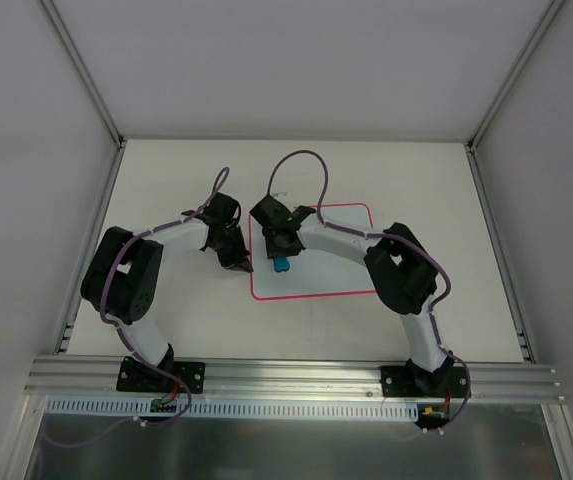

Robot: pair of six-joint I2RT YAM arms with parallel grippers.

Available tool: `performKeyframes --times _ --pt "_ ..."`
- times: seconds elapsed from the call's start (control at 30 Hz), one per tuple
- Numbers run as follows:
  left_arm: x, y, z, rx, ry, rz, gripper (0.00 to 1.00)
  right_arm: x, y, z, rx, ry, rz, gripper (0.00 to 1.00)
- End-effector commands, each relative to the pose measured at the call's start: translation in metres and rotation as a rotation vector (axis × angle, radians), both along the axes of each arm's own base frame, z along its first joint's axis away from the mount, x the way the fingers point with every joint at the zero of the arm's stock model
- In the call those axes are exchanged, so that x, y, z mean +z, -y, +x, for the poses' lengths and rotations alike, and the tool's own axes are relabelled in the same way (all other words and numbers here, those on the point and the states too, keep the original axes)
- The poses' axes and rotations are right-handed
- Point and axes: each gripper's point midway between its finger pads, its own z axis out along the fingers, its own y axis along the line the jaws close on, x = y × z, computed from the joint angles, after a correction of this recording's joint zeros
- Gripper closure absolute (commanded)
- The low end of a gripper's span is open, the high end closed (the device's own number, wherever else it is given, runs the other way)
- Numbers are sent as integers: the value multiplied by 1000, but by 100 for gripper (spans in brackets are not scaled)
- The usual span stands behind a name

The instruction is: Erase the whiteboard

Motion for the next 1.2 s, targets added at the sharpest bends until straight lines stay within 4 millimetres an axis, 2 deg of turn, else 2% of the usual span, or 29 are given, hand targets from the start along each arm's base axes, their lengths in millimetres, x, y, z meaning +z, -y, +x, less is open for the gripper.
performKeyframes --times 0.0,0.13,0.27,0.3,0.33,0.37,0.43,0.47,0.57,0.6,0.67,0.7,0.77,0.87,0.97,1.07,1.17 --pt "-23 -30 -27 13 -92 128 100 -39 -14 -52 103 -187 -91 100" --pt "-24 -31 -29 11 -95 130 100 -41 -22 -56 131 -187 -107 100" --pt "-26 -33 -34 7 -101 134 100 -35 2 -33 58 -154 -139 100" --pt "-26 -34 -35 9 -101 135 100 -34 20 -17 3 -149 -147 100" --pt "-28 -35 -39 9 -109 139 100 -30 32 -10 -30 -144 -151 100" --pt "-28 -36 -40 8 -109 143 100 -28 54 8 -98 -129 -162 100" --pt "-30 -38 -43 9 -115 145 100 -25 80 21 -161 -125 -173 100" --pt "-30 -38 -44 10 -114 148 100 -25 106 29 -223 -136 -180 100" --pt "-30 -39 -43 11 -113 151 100 -27 146 34 -309 -150 -205 100" --pt "-30 -38 -42 12 -111 149 100 -29 171 32 -364 -171 -218 100" --pt "-29 -38 -41 12 -111 148 100 -31 201 31 -442 -194 -223 100" --pt "-29 -37 -41 10 -110 146 100 -34 211 22 -461 -218 -227 100" --pt "-28 -37 -41 12 -109 145 100 -36 212 22 -482 -234 -174 100" --pt "-28 -37 -41 10 -108 144 100 -32 210 27 -486 -223 -183 100" --pt "-27 -38 -42 12 -105 144 100 -29 188 34 -439 -219 -150 100" --pt "-25 -40 -42 19 -99 142 100 -27 152 34 -362 -211 -122 99" --pt "-24 -45 -48 30 -101 139 100 -27 98 19 -247 -219 -84 100"
